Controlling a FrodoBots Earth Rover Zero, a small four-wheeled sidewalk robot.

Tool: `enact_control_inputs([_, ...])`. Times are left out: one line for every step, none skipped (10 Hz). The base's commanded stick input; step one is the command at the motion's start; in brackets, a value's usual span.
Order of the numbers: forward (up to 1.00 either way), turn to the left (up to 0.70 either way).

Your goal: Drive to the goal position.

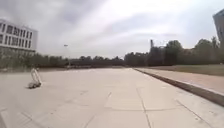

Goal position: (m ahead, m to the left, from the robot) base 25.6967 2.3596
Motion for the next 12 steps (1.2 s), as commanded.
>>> enact_control_inputs([0.7, 0.0])
enact_control_inputs([0.7, 0.0])
enact_control_inputs([0.7, 0.0])
enact_control_inputs([0.7, 0.0])
enact_control_inputs([0.7, 0.0])
enact_control_inputs([0.7, 0.0])
enact_control_inputs([0.7, 0.0])
enact_control_inputs([0.7, 0.0])
enact_control_inputs([0.7, 0.0])
enact_control_inputs([0.7, 0.0])
enact_control_inputs([0.7, 0.0])
enact_control_inputs([0.7, 0.0])
